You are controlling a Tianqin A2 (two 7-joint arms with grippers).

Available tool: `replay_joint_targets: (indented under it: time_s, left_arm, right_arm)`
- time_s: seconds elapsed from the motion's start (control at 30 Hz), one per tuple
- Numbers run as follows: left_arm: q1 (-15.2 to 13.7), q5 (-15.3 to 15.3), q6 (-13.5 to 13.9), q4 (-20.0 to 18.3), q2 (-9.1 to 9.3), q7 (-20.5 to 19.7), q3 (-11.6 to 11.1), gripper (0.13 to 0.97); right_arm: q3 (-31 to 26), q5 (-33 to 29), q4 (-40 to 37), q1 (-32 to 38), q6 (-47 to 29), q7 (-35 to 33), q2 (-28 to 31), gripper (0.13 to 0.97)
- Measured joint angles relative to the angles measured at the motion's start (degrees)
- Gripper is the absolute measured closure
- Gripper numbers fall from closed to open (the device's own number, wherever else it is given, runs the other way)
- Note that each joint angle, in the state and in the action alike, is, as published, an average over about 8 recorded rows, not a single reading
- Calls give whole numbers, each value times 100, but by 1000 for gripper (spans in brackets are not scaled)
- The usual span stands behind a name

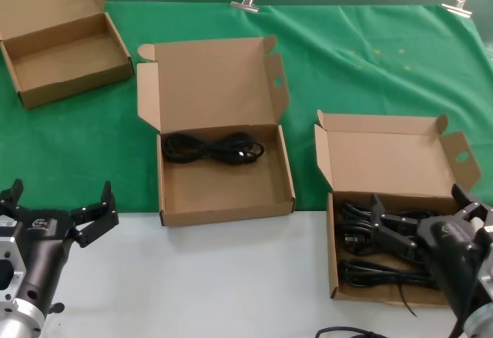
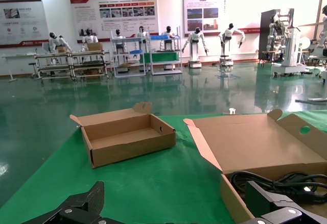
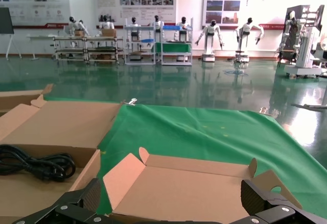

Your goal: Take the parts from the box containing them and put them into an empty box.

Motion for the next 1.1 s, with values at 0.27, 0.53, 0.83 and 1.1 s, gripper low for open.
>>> replay_joint_targets:
  time_s: [0.27, 0.53, 0.83, 1.1]
  left_arm:
    - [0, 0, 0, 0, 0, 0, 0, 132]
    - [0, 0, 0, 0, 0, 0, 0, 132]
    - [0, 0, 0, 0, 0, 0, 0, 132]
    - [0, 0, 0, 0, 0, 0, 0, 132]
  right_arm:
    - [0, 0, 0, 0, 0, 0, 0, 129]
    - [0, 0, 0, 0, 0, 0, 0, 129]
    - [0, 0, 0, 0, 0, 0, 0, 129]
    - [0, 0, 0, 0, 0, 0, 0, 129]
